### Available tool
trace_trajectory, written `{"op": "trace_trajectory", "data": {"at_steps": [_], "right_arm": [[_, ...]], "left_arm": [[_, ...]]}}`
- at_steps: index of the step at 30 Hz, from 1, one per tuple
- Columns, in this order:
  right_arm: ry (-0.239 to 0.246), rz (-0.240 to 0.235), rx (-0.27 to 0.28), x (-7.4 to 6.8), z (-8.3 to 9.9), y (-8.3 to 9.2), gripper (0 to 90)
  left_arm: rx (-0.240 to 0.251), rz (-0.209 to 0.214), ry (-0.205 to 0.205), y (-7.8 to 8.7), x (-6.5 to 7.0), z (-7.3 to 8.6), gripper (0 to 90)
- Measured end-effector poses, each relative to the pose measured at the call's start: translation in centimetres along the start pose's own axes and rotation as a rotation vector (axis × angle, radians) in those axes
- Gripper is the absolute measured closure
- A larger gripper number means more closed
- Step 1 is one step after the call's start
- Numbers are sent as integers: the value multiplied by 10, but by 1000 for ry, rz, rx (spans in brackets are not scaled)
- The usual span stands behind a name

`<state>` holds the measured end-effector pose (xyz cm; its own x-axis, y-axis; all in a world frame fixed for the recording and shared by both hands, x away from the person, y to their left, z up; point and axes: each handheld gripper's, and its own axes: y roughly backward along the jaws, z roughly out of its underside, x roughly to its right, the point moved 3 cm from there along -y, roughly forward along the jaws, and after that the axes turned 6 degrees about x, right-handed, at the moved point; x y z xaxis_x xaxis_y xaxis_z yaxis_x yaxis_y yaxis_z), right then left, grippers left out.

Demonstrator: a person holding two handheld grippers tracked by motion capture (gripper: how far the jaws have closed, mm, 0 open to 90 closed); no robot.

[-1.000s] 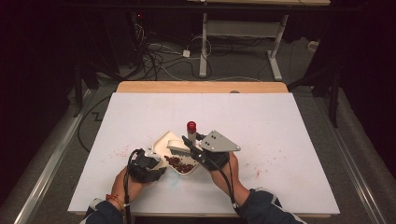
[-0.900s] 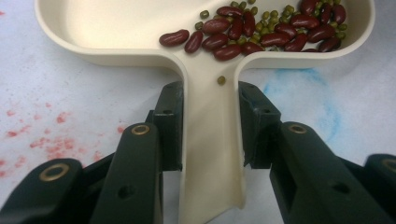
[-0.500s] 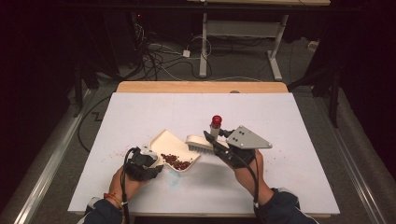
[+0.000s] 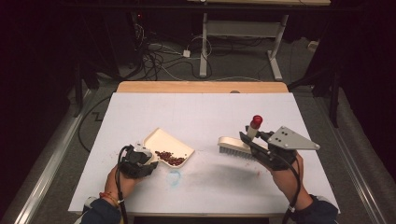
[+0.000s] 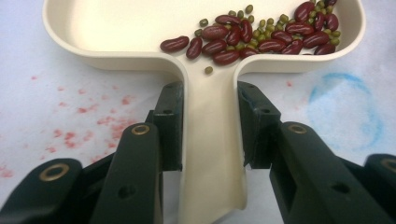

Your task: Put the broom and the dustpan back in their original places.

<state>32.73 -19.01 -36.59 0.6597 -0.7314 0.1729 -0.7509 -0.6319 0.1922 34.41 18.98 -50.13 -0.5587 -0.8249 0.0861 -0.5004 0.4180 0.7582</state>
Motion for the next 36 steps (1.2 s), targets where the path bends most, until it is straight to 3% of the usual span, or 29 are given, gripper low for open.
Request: {"op": "trace_trajectory", "data": {"at_steps": [10,16,22,26,32,35,36], "right_arm": [[-34,-2,-81,30,19,36,702],[2,-33,-133,41,21,62,702],[-35,-75,-182,52,28,80,701],[-53,-111,-212,56,33,79,700],[-54,-142,-252,59,41,60,699],[-53,-153,-259,63,41,47,698],[-44,-154,-262,65,40,43,697]], "left_arm": [[9,-36,34,1,-9,1,633],[15,-54,56,-1,-14,2,632],[21,-80,86,-4,-21,1,633],[27,-107,111,-8,-27,-2,632],[46,-147,154,-15,-30,-8,629],[60,-153,206,-18,-29,-10,609],[62,-147,222,-18,-27,-11,564]]}}
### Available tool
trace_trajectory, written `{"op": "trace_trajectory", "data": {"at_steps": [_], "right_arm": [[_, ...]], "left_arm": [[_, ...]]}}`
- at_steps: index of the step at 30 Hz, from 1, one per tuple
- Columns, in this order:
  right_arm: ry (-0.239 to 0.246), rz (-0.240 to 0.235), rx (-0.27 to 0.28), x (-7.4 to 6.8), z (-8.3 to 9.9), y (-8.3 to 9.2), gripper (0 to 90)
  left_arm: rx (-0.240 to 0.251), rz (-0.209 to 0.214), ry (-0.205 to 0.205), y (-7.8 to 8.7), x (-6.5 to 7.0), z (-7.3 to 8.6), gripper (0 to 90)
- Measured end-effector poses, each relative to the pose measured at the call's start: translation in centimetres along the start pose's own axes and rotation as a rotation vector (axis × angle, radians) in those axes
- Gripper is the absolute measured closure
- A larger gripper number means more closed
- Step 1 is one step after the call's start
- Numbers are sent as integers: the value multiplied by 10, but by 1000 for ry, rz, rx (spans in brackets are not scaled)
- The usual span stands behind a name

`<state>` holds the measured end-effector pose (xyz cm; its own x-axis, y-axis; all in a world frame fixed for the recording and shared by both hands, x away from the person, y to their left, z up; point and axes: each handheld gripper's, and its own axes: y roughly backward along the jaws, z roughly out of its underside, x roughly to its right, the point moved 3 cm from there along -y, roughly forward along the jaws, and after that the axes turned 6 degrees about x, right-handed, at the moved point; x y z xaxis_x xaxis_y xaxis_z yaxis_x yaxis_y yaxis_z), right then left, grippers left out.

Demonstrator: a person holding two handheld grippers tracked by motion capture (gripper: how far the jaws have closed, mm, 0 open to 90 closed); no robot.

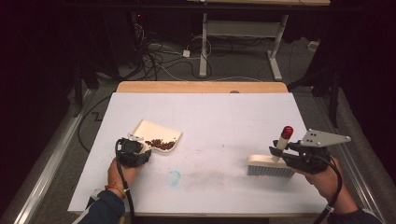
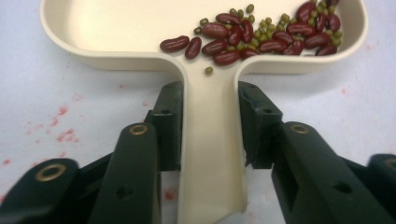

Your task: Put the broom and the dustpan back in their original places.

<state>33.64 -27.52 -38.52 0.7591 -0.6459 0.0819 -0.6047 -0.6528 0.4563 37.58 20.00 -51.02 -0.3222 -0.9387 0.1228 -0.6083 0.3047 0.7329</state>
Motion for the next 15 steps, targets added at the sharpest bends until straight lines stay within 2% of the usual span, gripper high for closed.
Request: {"op": "trace_trajectory", "data": {"at_steps": [2,4,5,8,9,11,13,15], "right_arm": [[4,-3,-1,4,-4,-8,692],[2,8,-7,9,-7,-17,684],[-1,26,-5,11,-8,-23,675],[-31,65,-5,20,-11,-39,668],[-39,93,-10,24,-11,-45,665],[-69,113,-14,31,-10,-57,665],[-108,154,-39,38,-10,-67,665],[-154,164,-54,47,-9,-77,661]], "left_arm": [[-3,5,-13,0,6,0,508],[-3,35,-3,1,9,2,503],[-6,56,2,2,10,3,496],[-9,73,-5,6,14,7,487],[-8,75,-5,7,14,9,486],[-13,76,-27,10,17,12,470],[-9,93,-51,13,21,16,478],[5,90,-79,17,25,18,493]]}}
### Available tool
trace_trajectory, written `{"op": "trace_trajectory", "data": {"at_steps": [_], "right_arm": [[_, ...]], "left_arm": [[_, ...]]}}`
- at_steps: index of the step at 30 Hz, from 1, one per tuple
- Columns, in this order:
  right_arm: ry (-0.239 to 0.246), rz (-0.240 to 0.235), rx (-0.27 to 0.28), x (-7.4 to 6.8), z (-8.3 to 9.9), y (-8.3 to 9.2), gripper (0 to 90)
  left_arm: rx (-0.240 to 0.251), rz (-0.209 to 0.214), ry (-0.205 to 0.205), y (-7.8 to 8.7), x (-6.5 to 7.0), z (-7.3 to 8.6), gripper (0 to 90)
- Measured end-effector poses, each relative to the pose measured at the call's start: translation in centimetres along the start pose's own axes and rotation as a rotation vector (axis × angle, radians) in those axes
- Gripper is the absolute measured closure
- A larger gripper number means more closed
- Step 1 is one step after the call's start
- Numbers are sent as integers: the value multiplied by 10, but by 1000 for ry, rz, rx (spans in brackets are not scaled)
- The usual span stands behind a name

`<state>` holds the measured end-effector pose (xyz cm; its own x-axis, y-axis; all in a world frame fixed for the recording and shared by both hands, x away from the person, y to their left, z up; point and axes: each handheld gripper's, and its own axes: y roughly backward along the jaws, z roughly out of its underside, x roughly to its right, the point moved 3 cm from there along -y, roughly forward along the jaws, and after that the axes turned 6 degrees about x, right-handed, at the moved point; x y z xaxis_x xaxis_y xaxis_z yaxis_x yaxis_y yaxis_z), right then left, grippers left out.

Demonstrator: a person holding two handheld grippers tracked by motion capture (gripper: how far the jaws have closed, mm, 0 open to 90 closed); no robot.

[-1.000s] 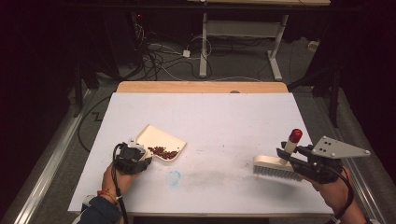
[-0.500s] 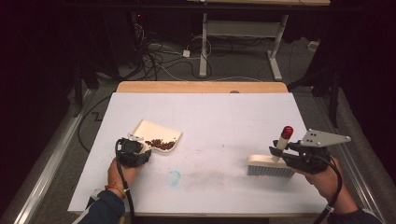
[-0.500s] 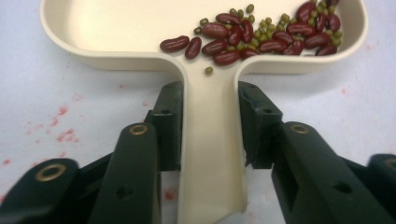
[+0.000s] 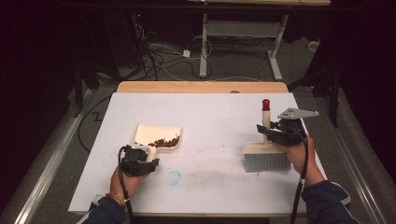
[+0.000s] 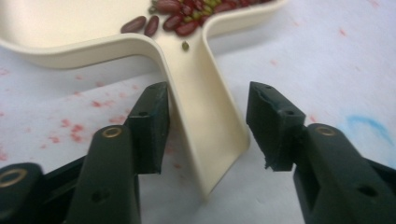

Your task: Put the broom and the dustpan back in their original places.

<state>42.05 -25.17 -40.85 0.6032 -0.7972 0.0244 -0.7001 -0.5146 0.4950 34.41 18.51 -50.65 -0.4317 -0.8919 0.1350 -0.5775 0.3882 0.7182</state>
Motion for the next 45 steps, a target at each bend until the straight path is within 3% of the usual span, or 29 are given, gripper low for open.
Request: {"op": "trace_trajectory", "data": {"at_steps": [2,6,9,12,14,16,17,18,19,27,29,37,45], "right_arm": [[-38,38,-10,6,2,-11,658],[-54,106,-38,14,6,-28,641],[-69,161,-44,20,9,-36,638],[-73,204,-56,24,13,-44,630],[-71,231,-61,27,15,-47,625],[-84,244,-65,30,17,-49,626],[-87,253,-66,31,18,-50,626],[-91,257,-69,32,20,-51,625],[-90,259,-72,34,21,-52,623],[-100,290,-51,39,24,-52,610],[-98,288,-41,39,23,-51,603],[-72,250,33,32,15,-43,552],[-8,206,102,17,3,-32,448]], "left_arm": [[5,31,-21,3,3,1,499],[58,8,-80,11,5,0,459],[165,-24,-134,24,2,-5,415],[246,-17,-190,34,-1,-6,367],[279,-3,-201,38,-3,-5,353],[284,-12,-222,40,-5,-3,357],[288,-26,-233,40,-5,-2,314],[288,-14,-243,40,-6,-1,331],[280,-6,-244,40,-7,0,354],[273,-25,-237,34,-10,7,240],[276,-32,-241,35,-11,9,192],[267,-29,-254,34,-11,14,174],[264,-29,-277,31,-6,14,174]]}}
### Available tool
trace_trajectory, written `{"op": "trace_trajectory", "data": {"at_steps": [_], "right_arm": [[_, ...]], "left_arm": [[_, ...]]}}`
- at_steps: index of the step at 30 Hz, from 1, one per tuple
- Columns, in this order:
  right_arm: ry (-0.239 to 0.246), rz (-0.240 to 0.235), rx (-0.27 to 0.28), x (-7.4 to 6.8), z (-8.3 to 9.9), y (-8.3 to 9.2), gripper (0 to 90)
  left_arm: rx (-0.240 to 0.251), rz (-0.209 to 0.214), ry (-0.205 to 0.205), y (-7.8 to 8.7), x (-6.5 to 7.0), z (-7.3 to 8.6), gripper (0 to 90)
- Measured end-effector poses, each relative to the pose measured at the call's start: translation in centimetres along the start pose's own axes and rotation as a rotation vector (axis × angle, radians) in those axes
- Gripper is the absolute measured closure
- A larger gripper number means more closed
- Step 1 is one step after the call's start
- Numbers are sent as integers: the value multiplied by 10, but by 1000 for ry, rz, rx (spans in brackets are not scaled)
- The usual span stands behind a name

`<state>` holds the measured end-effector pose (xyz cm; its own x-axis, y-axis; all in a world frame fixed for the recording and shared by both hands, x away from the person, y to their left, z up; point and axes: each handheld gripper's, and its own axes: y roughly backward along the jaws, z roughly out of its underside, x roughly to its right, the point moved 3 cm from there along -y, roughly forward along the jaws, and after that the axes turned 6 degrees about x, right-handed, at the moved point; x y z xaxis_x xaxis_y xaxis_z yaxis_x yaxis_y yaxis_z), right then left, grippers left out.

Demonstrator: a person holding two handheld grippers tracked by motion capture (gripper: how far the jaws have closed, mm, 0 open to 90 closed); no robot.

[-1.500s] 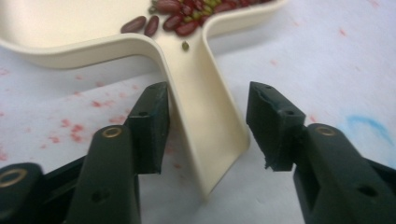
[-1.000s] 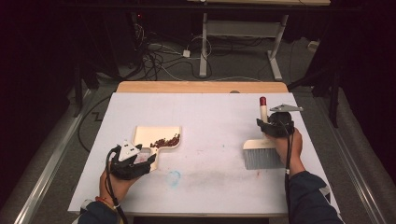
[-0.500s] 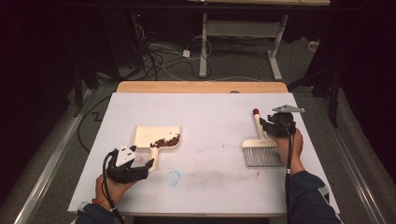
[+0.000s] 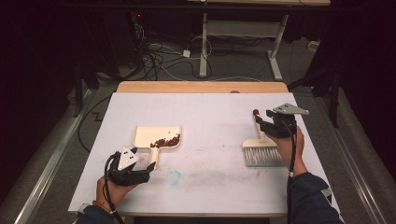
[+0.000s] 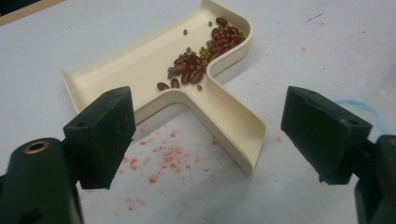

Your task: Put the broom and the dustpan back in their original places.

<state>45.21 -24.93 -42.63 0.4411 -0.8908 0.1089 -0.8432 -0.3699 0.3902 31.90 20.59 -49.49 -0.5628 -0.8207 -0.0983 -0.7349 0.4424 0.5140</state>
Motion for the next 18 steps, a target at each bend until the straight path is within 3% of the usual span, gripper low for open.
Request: {"op": "trace_trajectory", "data": {"at_steps": [9,18], "right_arm": [[51,-22,91,-16,-14,18,264],[48,-67,159,-30,-23,36,174]], "left_arm": [[1,3,-21,-2,4,-1,174],[5,13,-28,-2,5,-1,173]]}}
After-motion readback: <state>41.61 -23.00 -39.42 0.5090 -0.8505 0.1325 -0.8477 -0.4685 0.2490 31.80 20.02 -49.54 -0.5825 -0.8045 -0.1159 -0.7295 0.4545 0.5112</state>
